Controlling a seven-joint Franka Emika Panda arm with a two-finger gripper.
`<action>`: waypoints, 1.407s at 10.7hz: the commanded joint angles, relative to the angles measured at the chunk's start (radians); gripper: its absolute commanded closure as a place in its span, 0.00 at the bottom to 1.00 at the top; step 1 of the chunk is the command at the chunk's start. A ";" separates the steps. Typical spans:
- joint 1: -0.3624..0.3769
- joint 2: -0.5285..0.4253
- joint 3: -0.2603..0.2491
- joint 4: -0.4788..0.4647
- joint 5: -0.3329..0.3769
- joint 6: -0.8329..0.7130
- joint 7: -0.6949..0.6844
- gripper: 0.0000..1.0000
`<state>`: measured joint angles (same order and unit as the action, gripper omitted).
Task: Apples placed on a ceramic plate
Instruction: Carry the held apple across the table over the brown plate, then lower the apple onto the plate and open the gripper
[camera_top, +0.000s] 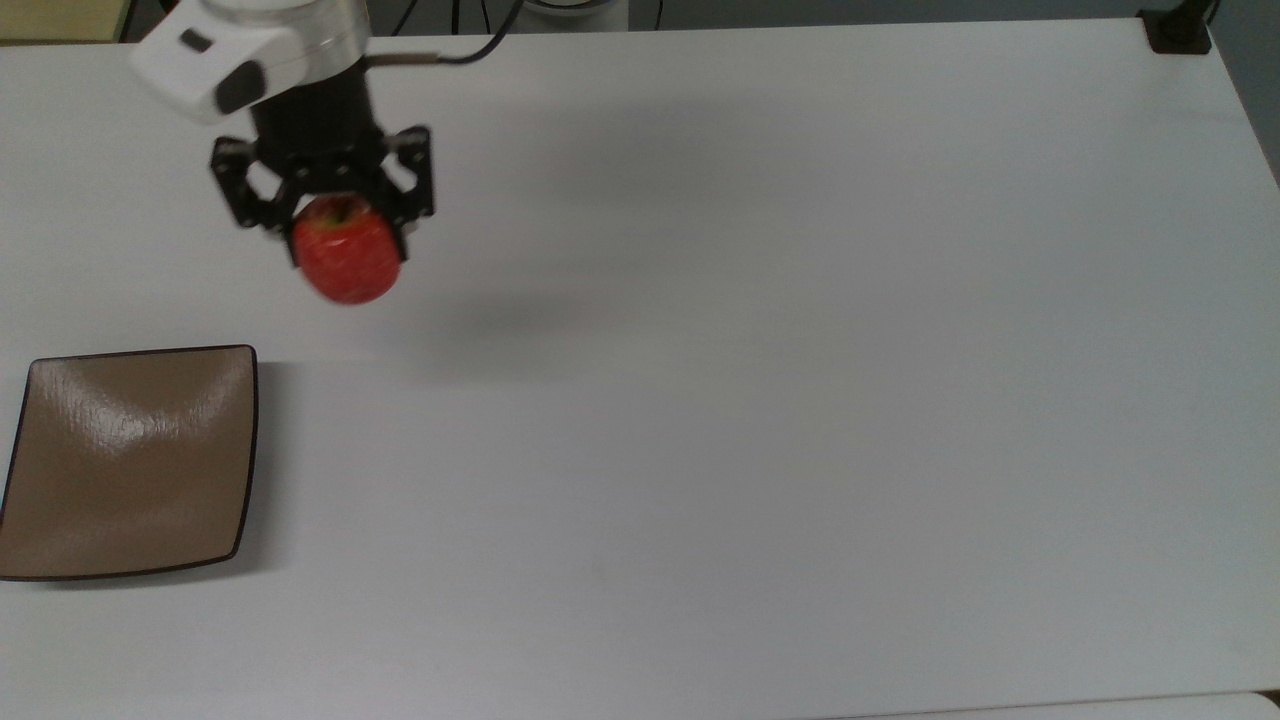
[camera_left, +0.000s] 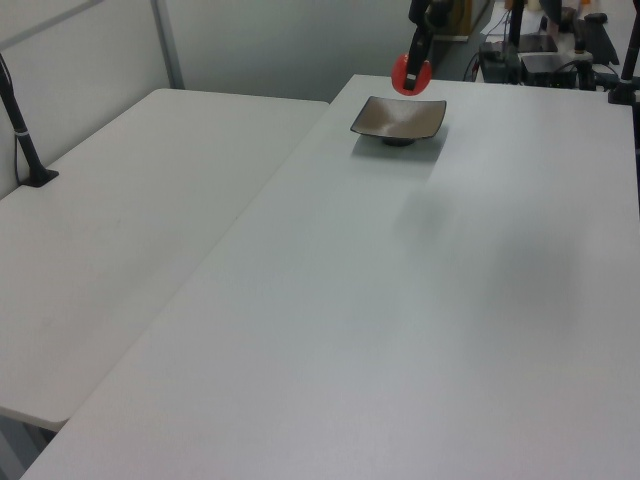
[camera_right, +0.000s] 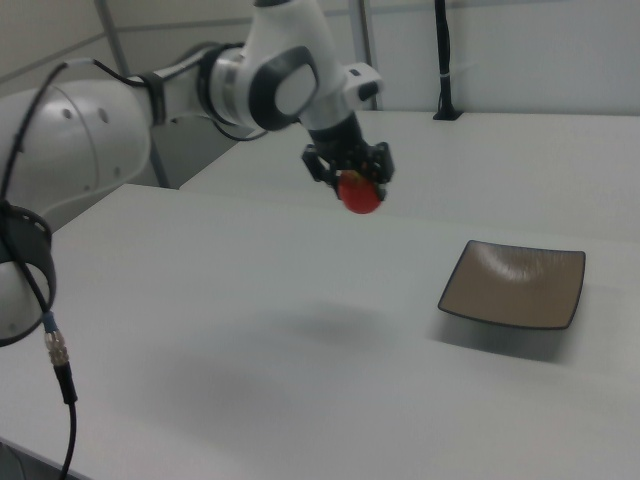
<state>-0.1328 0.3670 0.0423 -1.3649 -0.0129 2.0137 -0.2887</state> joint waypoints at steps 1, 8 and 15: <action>-0.072 0.127 -0.002 0.033 0.013 0.230 -0.021 0.58; -0.116 0.351 -0.096 0.040 0.004 0.597 -0.024 0.58; -0.125 0.412 -0.099 0.058 0.004 0.686 -0.017 0.10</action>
<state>-0.2623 0.7577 -0.0511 -1.3221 -0.0135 2.6647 -0.2949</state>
